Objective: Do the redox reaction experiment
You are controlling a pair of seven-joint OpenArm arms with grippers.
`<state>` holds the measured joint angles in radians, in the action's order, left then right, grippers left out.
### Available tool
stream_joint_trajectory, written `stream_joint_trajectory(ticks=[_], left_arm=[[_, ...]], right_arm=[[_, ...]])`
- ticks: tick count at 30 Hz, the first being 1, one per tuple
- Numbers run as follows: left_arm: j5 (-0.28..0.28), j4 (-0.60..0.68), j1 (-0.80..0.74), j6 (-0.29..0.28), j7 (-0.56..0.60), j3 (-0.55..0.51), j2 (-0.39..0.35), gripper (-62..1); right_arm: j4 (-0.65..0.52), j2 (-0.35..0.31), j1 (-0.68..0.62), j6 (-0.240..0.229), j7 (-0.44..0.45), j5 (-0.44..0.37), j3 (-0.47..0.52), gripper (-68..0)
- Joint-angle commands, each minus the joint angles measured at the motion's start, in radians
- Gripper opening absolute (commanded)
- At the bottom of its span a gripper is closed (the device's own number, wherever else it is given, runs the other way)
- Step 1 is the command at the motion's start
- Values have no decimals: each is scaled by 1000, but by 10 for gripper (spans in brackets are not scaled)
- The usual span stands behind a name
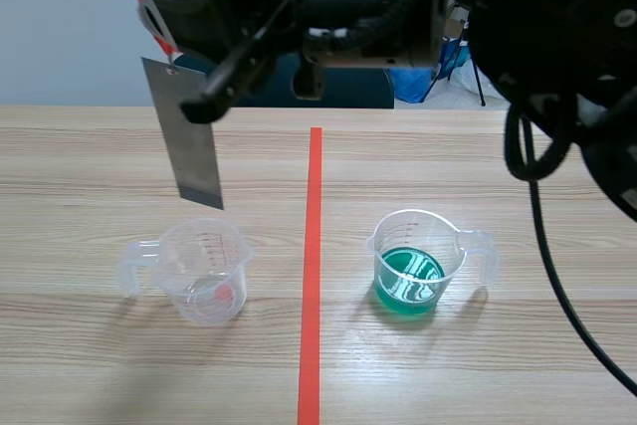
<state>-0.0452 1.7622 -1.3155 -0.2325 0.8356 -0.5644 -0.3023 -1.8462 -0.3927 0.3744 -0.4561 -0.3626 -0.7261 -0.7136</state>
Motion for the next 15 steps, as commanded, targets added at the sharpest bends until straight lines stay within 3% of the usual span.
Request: stream_joint_trajectory(ticks=[1, 15], left_arm=[[11, 10, -1, 1, 14, 3, 2, 14], [11, 10, -1, 1, 14, 3, 2, 14]], right_arm=[[-37, -33, -3, 3, 35, -12, 26, -669], [-140, -317, -157, 3, 194, -76, 179, -669]])
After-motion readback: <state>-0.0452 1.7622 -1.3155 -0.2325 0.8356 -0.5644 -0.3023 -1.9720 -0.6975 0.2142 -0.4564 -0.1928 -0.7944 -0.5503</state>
